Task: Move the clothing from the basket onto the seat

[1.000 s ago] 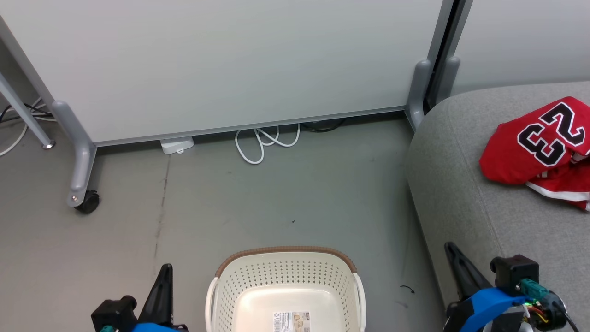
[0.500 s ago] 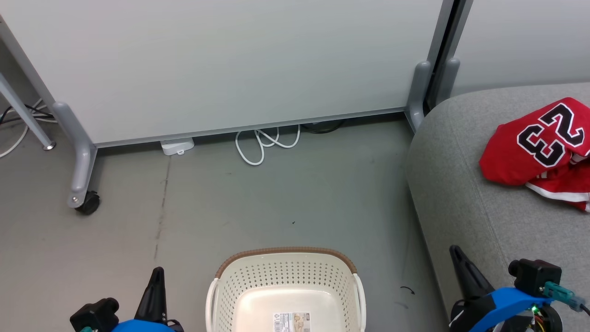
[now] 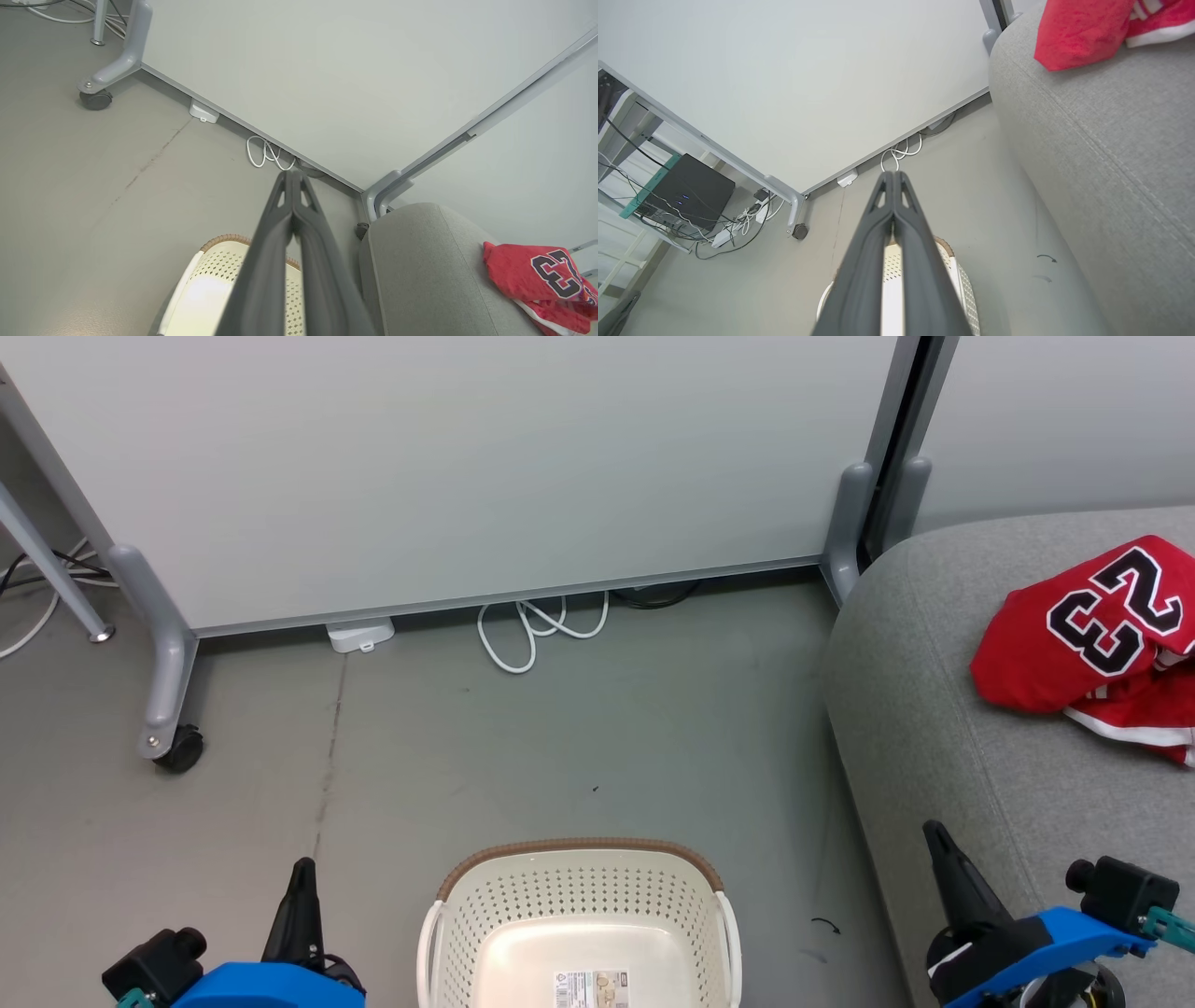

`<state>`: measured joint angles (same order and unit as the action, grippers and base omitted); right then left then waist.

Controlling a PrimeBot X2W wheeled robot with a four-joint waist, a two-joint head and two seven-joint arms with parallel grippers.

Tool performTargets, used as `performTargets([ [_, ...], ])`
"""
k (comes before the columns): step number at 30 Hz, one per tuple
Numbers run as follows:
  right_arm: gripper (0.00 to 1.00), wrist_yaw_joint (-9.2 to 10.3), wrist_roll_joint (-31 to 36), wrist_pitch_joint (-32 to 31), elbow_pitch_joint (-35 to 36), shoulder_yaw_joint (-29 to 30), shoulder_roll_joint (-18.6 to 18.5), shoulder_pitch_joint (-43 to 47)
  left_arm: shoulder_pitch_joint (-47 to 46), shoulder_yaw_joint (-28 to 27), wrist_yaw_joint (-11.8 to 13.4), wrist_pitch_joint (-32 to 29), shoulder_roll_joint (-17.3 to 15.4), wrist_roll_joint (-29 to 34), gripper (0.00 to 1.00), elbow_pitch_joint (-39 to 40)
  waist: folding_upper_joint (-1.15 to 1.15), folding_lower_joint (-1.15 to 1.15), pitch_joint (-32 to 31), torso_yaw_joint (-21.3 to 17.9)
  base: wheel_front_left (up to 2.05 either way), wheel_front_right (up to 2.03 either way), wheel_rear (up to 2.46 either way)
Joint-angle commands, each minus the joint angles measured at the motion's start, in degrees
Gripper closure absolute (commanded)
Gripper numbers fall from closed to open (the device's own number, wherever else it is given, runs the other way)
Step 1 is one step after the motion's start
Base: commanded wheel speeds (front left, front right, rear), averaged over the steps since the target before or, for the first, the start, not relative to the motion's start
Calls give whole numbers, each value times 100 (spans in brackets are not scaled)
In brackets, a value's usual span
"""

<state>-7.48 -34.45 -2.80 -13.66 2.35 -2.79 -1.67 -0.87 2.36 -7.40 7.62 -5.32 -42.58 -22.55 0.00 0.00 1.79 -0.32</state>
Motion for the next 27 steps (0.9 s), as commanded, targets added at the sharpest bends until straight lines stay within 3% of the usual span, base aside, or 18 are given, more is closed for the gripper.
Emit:
performTargets([
  [1, 100, -1, -220, -15, 66, 30, -10, -151, -176, -70, -4, -40, -17, -191, 100, 119, 0, 0, -2, 1, 0, 0, 0],
  [27, 100, -1, -2236, -151, 34, 173, -12, -283, -327, -373, -7, -544, 79, -1923, 100, 397, 0, 0, -45, 9, 0, 0, 0],
])
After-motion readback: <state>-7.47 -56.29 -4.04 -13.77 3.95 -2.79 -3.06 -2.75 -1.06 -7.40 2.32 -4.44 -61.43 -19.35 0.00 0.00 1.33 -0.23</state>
